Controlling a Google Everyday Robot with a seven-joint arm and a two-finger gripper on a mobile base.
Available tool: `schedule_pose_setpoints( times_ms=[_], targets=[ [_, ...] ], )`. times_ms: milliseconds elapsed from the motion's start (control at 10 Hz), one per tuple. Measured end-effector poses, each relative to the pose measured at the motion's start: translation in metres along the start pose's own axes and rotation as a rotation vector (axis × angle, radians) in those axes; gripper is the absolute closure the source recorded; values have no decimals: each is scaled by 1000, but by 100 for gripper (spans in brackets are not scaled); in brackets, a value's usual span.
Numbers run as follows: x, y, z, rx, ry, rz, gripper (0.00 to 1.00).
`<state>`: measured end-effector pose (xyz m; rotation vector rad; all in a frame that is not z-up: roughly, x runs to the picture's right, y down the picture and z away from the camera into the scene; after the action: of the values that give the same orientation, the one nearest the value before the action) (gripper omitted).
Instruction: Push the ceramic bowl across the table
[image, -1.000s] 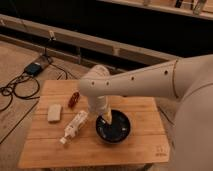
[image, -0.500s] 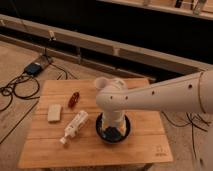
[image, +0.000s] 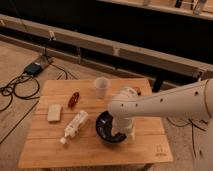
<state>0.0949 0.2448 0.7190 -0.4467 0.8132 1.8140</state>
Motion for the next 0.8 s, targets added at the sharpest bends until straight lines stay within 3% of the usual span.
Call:
schedule_pose_setpoints(
  times_ms=[400,800],
  targets=[
    [-16,-18,23,25,19,47,35],
    [-20,-36,31,32,32,100,35]
  ],
)
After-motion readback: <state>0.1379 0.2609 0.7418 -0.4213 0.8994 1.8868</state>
